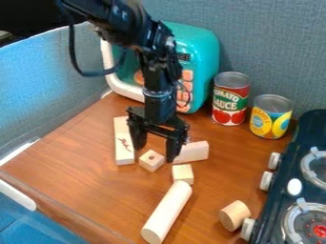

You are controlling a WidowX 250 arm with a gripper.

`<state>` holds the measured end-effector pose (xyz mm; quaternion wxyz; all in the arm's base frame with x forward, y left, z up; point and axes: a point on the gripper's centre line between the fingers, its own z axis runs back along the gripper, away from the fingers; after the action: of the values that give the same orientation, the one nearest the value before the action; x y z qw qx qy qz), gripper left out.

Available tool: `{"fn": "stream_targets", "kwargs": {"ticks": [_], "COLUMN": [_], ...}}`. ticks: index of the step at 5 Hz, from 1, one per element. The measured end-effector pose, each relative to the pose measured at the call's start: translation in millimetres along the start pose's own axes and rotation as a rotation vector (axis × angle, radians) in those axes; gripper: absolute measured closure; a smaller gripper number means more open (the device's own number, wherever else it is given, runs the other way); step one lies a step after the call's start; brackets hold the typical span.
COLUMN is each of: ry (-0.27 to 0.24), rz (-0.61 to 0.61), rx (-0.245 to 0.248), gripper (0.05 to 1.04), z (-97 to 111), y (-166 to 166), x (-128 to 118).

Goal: Move cube at the bottom of the table

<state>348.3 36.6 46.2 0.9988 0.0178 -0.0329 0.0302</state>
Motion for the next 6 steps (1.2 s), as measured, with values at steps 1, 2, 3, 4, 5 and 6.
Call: {"fn": "stream_targets", "kwargs": {"ticks": [1,2,3,4,5,6], "ry": [0.022,0.015,0.026,0.053,0.101,0.124], "rz": [0.012,0.025,0.008,0.015,0.022,0.035], "rx": [0.003,0.005,-0.022,-0.040,-0.050,-0.056], "gripper": [0.085,0.085,0.085,0.085,0.084,0.085], "z": [-7.8,-6.9,-13.9,-18.1,-29.3,-37.1], "y": [6.2,9.9,5.9,10.4,9.3,8.1], "x": [1.4,5.0,4.4,12.6,16.5,16.1]}}
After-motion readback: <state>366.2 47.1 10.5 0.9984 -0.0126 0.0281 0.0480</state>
